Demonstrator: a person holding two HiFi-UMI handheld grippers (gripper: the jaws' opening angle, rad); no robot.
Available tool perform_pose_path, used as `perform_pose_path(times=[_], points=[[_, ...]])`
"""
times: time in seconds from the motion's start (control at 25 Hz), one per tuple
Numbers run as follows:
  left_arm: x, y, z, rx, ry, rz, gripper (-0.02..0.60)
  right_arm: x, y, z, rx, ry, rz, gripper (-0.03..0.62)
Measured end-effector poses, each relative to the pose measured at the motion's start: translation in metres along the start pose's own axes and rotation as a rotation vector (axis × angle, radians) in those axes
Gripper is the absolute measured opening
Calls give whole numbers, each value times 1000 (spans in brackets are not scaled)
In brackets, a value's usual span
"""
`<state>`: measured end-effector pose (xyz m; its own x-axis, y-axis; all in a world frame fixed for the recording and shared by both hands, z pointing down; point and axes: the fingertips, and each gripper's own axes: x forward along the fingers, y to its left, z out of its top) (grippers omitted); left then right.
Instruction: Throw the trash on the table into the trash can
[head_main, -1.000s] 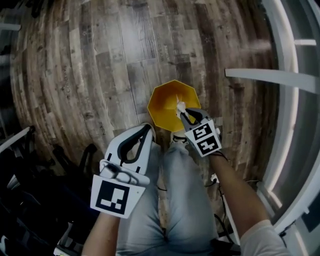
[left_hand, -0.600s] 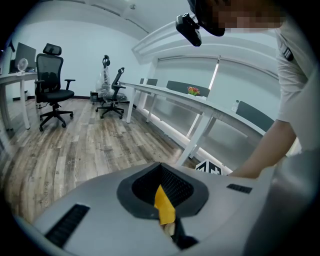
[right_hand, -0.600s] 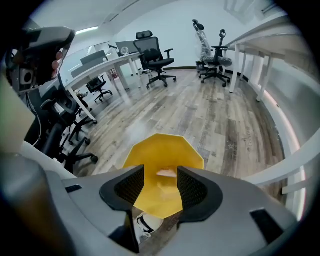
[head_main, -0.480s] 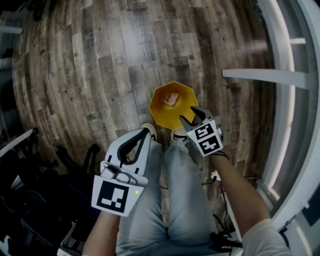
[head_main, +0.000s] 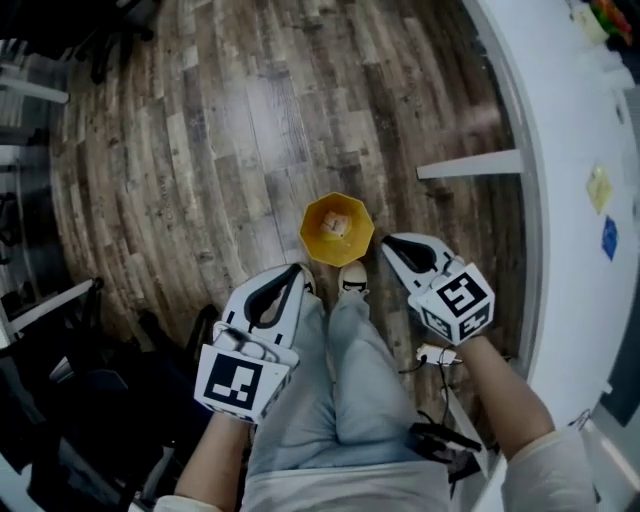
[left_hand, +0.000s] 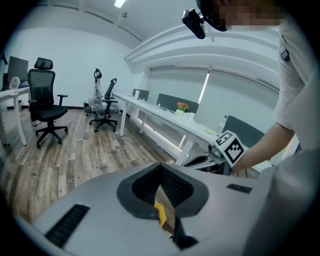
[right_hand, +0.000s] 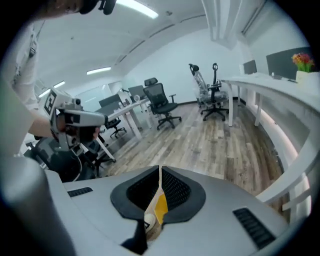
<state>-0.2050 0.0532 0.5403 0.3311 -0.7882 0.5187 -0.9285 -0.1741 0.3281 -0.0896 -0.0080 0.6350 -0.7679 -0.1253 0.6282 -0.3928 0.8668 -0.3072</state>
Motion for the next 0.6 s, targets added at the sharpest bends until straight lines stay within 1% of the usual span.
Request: perform_pose_path(times=[0.12,0.2,0.24,0.44,0.52,0.6], points=[[-21,-24,28,65,24,9,0,-53,19,54,32,-108,6,41],[-34,-44,42,111,38,-5,0,-85,32,88,41,-169,-3,41],[-41,-55,49,120,35,-20,0,-100,39,103,43,-199,-12,41],[-70,-102,87,114,11,-93,0,-173,63,162,98,-361,-45,43],[-76,-114,105,114,-22,-104,0,-194,67,177,115,-394,-54,41],[-82,-124,119,113,-51,-108,0,-210,74,185,114,-407,-65,41]])
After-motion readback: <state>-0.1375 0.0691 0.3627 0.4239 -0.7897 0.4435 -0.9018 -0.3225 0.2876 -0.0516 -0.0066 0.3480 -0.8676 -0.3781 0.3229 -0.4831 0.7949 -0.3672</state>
